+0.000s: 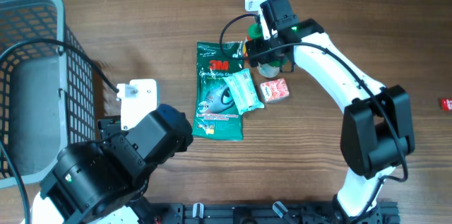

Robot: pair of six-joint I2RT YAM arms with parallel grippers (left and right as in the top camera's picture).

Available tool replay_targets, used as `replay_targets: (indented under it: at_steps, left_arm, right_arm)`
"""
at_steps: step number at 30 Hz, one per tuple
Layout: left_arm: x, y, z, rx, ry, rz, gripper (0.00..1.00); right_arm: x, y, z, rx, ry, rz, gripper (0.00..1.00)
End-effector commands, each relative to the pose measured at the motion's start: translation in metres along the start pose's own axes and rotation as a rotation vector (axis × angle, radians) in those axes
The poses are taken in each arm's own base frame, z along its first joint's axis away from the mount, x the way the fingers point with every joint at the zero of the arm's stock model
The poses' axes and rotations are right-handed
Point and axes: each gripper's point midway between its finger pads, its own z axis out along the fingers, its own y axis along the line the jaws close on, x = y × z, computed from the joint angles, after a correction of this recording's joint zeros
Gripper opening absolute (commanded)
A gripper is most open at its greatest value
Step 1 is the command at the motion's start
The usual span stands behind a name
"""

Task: Scan the item barcode
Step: 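Reach the right gripper to the green-lid jar and grasp it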

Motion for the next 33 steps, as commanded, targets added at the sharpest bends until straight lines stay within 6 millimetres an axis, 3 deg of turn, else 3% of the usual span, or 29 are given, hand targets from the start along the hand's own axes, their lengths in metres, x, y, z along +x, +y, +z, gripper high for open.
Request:
replay_targets:
  at_steps: [1, 6, 9, 19, 30, 33]
  left_arm:
    - [-0.001, 0.001, 0.0, -0.009, -0.012, -0.019, 1.0]
    - [-0.001, 0.001, 0.0, -0.009, -0.012, -0.019, 1.0]
    - [-0.001, 0.001, 0.0, -0.009, -0.012, -0.019, 1.0]
    - [-0.001, 0.001, 0.0, -0.009, -0.012, -0.019, 1.0]
    - [-0.001, 0.001, 0.0, -0.009, -0.012, -0.019, 1.0]
    - [-0.001, 0.001, 0.0, -0.009, -0.012, -0.019, 1.0]
  right_arm:
    - [-0.009, 0.002, -0.032, -0.02, -0.058, 0.031, 1.0]
    - [-0.012, 0.001, -0.053, -0.024, -0.086, 0.057, 1.0]
    - [-0.007, 0.0, -0.052, -0.021, -0.07, 0.058, 1.0]
    - [0.018, -0.006, -0.002, 0.019, -0.04, 0.06, 1.0]
    - [0.018, -0.001, 0.008, -0.01, -0.043, 0.059, 0.98]
    - [0.022, 0.001, 0.012, -0.022, -0.027, 0.064, 0.91]
